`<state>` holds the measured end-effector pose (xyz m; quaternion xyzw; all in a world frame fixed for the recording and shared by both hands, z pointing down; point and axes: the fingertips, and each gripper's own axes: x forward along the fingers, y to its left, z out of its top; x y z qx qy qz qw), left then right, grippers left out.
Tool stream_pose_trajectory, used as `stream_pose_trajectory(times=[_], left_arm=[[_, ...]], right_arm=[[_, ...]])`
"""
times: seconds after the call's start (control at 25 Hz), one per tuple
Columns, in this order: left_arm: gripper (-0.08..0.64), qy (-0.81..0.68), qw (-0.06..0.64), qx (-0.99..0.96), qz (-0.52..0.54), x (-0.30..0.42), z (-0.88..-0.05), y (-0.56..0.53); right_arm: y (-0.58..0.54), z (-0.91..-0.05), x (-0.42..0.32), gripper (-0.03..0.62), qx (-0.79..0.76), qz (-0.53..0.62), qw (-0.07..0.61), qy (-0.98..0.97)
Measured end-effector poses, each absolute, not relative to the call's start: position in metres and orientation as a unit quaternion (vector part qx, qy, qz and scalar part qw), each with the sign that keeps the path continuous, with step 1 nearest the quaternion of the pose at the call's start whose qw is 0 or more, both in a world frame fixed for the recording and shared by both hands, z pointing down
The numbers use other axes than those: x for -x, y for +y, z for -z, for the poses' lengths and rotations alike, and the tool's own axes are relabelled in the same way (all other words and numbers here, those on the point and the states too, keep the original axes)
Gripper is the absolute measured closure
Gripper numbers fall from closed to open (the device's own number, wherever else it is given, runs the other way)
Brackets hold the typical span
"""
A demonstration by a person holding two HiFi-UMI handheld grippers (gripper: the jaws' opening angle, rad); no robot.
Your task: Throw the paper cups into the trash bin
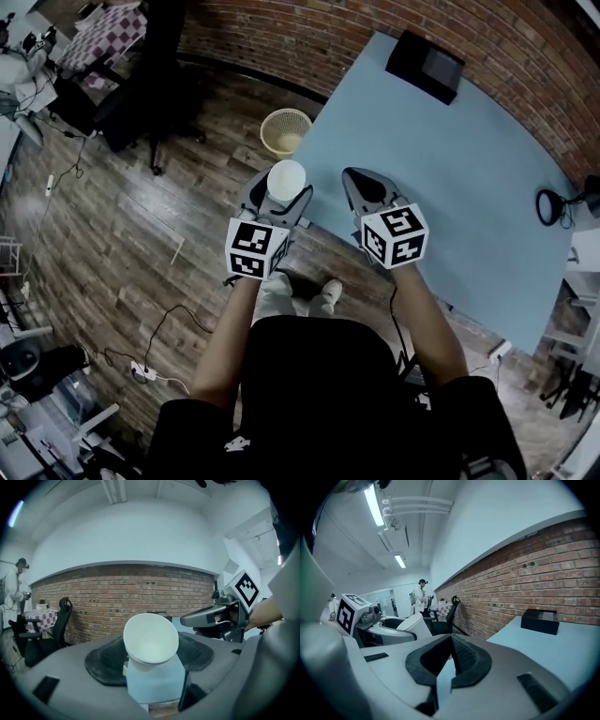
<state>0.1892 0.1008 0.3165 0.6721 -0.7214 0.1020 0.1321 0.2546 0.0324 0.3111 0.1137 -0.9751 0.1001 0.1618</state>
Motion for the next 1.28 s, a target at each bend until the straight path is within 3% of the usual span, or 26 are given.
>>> stream_pose_trajectory(times=[1.28], left_arm=[[0.23,-0.781,0.119,-0.613,-0.025,0.047,-0.278,0.188]], right_arm=[[0.117,-0.293,-0.003,0.597,-0.019,-0.068,0.16,-0.985]])
